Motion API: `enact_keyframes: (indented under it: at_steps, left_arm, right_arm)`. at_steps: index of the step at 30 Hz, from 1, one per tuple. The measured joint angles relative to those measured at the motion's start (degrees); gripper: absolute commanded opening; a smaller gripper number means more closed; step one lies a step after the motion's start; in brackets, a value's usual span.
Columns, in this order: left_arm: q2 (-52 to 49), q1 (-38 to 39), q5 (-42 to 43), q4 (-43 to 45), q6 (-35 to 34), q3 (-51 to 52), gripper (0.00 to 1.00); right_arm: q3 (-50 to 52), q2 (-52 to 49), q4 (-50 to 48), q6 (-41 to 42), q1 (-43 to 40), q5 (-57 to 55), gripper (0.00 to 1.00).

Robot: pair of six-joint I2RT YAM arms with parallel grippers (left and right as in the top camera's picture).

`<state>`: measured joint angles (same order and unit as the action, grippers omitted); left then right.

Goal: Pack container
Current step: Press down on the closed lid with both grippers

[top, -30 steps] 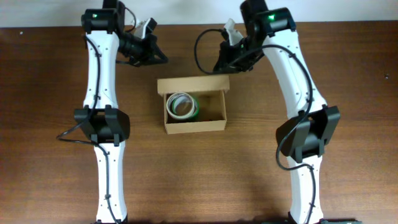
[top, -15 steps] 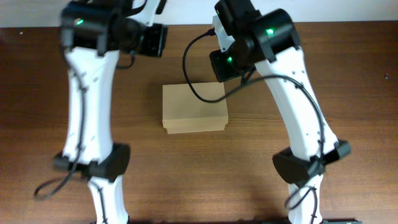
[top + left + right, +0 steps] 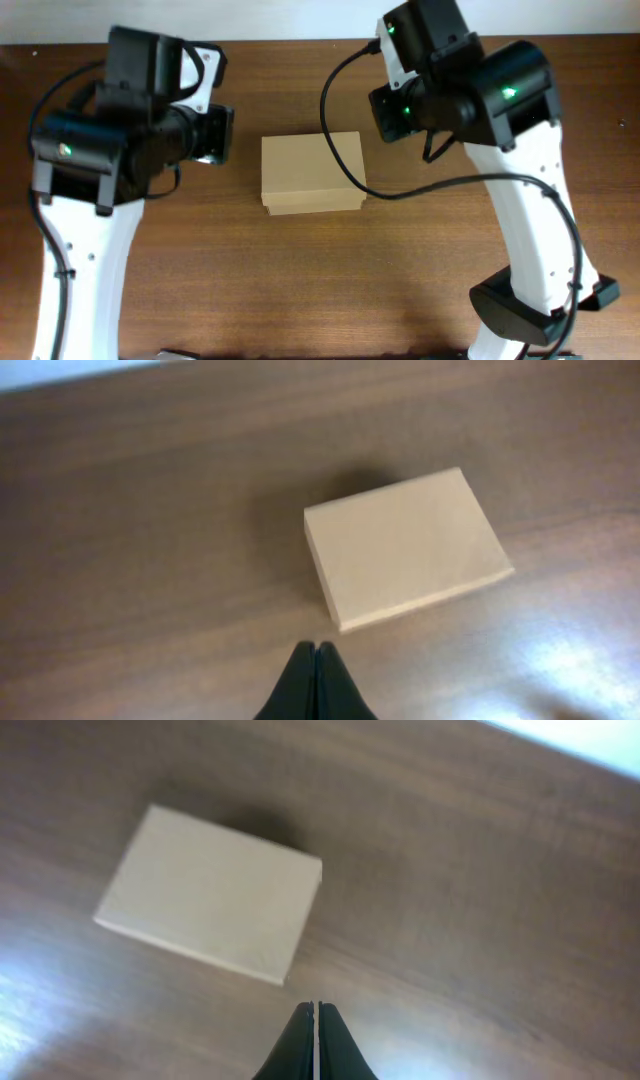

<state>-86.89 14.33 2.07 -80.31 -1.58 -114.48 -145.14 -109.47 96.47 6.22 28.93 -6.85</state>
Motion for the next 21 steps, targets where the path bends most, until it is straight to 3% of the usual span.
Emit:
enact_keyframes:
  at_steps: [4,10,21]
  left_arm:
    - [-1.33,0.61,-0.42,8.59,0.04,9.25,0.02]
    - [-11.13,0.61,0.61,14.27,0.04,20.26,0.01]
    - [-20.24,0.63,4.09,17.31,0.07,22.67,0.01]
  right_arm:
    - [8.63,-2.62,-4.90,0.02,-0.87,1.22,0.04]
    - [23.28,-7.02,-12.68,0.02,-3.39,7.26,0.04]
    - [38.69,-7.13,-19.76,-0.04,-5.11,14.08,0.04]
